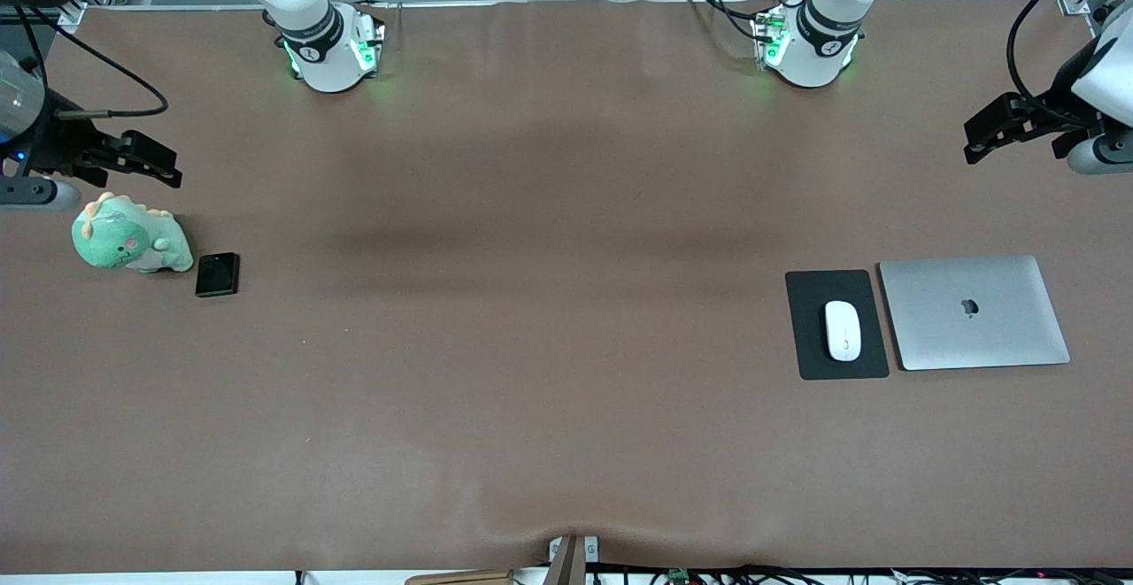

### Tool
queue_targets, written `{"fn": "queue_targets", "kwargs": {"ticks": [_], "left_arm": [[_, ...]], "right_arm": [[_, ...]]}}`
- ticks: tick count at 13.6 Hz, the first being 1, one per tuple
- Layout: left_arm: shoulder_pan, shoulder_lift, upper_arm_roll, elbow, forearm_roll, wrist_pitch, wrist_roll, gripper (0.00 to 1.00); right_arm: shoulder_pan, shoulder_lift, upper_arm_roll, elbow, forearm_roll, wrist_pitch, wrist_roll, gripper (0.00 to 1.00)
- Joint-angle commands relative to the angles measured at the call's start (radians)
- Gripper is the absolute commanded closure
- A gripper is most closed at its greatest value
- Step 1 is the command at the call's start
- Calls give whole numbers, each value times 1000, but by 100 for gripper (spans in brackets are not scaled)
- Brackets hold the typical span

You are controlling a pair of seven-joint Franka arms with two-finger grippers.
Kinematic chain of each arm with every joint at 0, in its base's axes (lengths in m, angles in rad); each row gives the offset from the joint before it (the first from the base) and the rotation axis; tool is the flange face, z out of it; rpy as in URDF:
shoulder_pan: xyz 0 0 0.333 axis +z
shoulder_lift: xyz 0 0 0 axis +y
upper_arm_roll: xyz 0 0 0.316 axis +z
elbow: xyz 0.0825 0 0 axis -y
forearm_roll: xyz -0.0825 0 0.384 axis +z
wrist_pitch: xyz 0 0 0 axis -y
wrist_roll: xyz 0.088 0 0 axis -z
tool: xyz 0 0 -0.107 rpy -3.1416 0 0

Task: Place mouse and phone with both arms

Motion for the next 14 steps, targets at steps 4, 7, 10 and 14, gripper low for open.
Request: {"fn": "queue_targets", "kwargs": {"ticks": [4,7,10,14], "left_arm": [[14,-16,5,2,-41,-14,-13,0],[17,-15,5,7,-41,-14,-9,0],[15,-12,5,7,-41,-14,-10,0],[14,-12,5,13,-41,-14,-16,0]], "right_arm": [[-14,-6,-10,51,13,-33,-35,0],[-13,-6,-24,70,9,-60,-54,0],[-7,-6,-26,71,9,-56,-43,0],[-13,-6,-24,71,16,-55,-38,0]]}}
